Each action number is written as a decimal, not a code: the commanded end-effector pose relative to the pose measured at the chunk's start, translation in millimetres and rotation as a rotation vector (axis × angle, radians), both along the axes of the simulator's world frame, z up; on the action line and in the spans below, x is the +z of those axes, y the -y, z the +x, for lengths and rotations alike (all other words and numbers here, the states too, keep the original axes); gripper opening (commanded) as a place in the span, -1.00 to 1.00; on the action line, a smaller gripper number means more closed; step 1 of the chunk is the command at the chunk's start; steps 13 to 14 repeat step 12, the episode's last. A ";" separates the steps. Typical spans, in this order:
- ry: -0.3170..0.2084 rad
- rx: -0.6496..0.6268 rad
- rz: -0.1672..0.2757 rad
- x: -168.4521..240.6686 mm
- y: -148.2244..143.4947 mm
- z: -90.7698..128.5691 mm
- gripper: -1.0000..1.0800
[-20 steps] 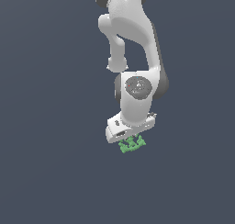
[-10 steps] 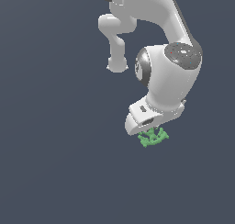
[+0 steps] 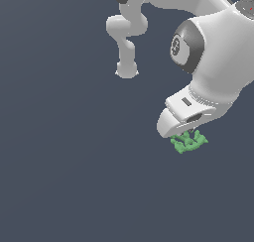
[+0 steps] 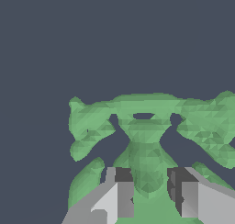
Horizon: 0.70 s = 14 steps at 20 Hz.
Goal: Pick up the object and move it to a goal position.
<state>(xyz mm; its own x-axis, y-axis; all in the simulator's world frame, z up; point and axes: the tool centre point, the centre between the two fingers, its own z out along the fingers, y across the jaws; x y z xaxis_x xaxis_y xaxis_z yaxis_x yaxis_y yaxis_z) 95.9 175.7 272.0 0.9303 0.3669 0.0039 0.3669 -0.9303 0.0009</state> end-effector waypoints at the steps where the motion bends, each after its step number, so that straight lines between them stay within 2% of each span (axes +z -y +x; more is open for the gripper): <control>1: -0.002 -0.001 -0.001 9.2 -7.1 1.6 -1.00; 14: -0.004 -0.002 -0.001 23.4 -18.5 5.1 -1.00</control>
